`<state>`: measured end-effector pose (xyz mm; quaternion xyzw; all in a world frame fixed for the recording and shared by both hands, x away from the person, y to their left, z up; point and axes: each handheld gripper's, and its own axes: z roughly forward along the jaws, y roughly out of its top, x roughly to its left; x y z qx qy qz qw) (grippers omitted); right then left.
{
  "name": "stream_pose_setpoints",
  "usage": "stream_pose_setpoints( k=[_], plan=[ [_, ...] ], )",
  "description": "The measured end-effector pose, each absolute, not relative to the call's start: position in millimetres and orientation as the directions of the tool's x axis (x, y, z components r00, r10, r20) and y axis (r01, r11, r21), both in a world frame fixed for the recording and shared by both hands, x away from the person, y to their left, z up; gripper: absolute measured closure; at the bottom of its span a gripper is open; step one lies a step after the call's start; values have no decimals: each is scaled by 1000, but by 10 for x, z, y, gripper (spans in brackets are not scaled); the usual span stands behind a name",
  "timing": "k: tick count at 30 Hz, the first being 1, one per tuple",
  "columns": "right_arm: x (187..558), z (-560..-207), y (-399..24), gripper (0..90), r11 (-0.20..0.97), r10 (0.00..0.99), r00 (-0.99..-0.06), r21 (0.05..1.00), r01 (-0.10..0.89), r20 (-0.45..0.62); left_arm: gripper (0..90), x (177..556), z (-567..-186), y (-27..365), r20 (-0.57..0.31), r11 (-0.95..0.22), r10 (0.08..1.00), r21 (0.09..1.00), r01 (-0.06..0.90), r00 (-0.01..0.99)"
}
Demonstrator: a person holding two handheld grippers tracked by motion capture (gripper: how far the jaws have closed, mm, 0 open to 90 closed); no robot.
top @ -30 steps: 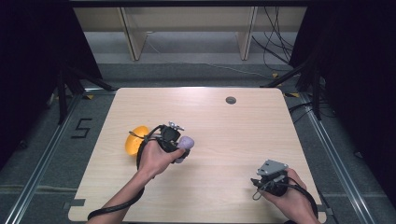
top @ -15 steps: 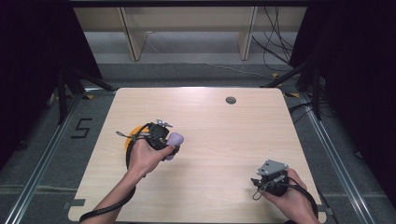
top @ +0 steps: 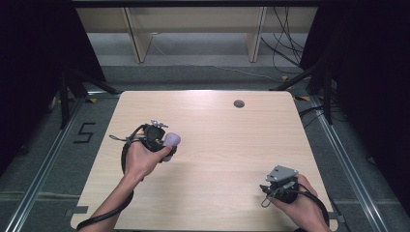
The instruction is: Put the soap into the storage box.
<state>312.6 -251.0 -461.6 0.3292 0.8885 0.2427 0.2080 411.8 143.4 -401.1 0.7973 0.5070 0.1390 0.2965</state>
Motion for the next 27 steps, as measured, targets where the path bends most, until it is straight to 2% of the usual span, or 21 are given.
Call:
stream_pose_setpoints(
  k=[27],
  plan=[
    [3120, -4601, -2507, 554, 661, 690, -691, 574, 483, -214, 486, 4240, -3936, 1748, -82, -241, 927, 613, 752, 365]
  ],
)
